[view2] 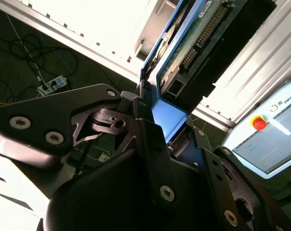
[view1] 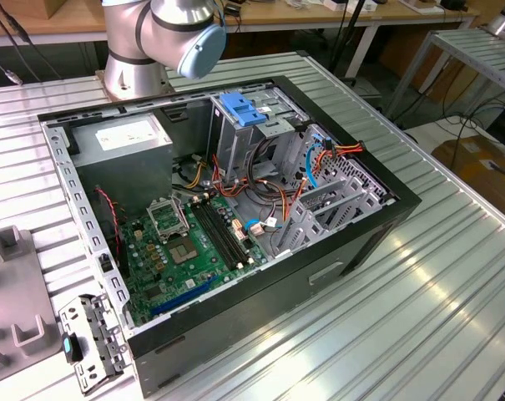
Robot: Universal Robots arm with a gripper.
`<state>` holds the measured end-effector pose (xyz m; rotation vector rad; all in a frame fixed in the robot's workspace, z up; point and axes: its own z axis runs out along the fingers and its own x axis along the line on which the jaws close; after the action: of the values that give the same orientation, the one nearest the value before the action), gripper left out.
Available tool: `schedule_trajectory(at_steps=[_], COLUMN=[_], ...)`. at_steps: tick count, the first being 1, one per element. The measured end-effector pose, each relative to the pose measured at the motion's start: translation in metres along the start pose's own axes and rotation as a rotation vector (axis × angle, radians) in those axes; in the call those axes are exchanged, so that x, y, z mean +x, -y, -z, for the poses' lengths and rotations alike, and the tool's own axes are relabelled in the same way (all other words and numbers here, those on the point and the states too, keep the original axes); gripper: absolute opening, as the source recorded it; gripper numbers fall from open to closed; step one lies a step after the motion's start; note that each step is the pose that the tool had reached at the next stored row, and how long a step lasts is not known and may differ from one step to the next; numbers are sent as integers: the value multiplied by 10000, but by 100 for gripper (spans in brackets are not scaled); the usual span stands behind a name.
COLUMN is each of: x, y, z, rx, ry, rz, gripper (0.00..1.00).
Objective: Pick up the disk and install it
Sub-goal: 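Pick up the disk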
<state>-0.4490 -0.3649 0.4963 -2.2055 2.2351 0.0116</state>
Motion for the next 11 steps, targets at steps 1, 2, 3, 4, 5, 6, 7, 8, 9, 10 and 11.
schedule_trajectory(at_steps=[1, 2, 3, 4, 5, 6, 7, 8, 9, 10, 11], x=[0, 0, 0, 0, -1, -1, -1, -1, -1, -1, -2], y=[8, 19, 26, 35, 44, 53, 61, 73, 87, 101, 112], z=[0, 0, 0, 0, 0, 0, 0, 0, 1, 1, 0], rx=[0, -1, 1, 1, 0, 0, 0, 0, 0, 0, 1], ry=[0, 0, 0, 0, 0, 0, 0, 0, 0, 0, 0], rz=[1, 1, 0, 0, 0, 0, 0, 0, 0, 0, 0], gripper=[37, 37, 37, 37, 37, 37, 37, 37, 37, 37, 37])
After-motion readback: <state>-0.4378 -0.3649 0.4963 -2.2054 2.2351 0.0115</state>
